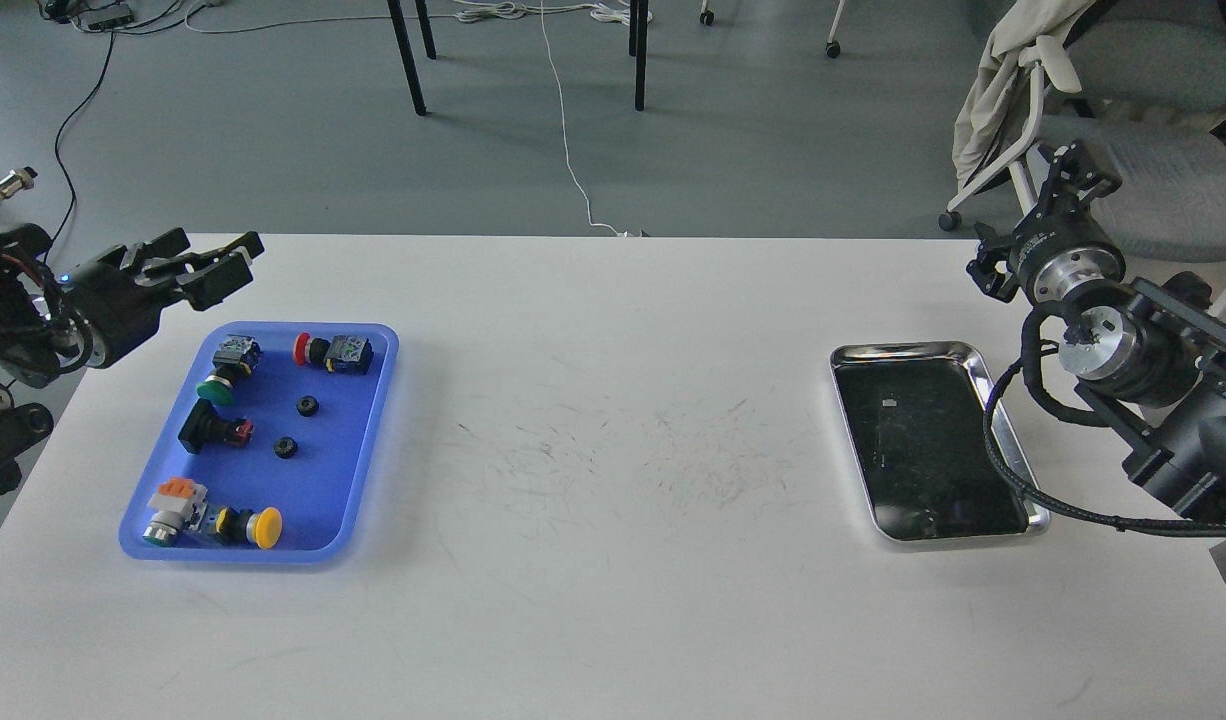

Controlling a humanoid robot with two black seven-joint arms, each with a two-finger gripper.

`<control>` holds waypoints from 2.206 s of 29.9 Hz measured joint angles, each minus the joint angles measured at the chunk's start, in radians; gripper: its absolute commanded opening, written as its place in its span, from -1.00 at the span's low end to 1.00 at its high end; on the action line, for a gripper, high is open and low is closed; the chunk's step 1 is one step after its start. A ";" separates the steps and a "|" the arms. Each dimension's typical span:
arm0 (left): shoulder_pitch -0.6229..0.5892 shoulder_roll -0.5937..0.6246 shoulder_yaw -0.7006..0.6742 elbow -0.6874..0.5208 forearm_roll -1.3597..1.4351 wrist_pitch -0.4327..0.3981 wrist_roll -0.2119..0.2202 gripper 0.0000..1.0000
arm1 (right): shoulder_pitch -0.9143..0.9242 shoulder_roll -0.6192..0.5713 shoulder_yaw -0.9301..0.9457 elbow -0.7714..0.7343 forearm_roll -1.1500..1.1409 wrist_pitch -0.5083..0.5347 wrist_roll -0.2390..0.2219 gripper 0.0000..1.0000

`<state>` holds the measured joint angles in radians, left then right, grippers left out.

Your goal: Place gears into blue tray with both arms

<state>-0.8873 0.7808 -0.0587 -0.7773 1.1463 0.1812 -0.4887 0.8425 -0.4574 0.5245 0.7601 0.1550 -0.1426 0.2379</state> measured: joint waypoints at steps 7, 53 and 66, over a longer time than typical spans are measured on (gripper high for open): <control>-0.093 -0.070 -0.013 0.057 -0.284 -0.147 0.000 0.96 | 0.040 -0.004 -0.001 0.023 -0.003 0.006 0.002 0.99; -0.060 -0.236 -0.356 0.103 -1.086 -0.636 0.426 0.97 | -0.047 0.109 0.138 -0.024 -0.014 0.336 -0.044 0.98; 0.019 -0.180 -0.364 -0.029 -1.089 -0.557 0.380 0.97 | -0.078 0.130 0.156 -0.025 -0.015 0.329 -0.019 0.99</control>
<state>-0.8679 0.6008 -0.4230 -0.8064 0.0574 -0.3758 -0.1084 0.7645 -0.3270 0.6809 0.7353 0.1398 0.1869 0.2193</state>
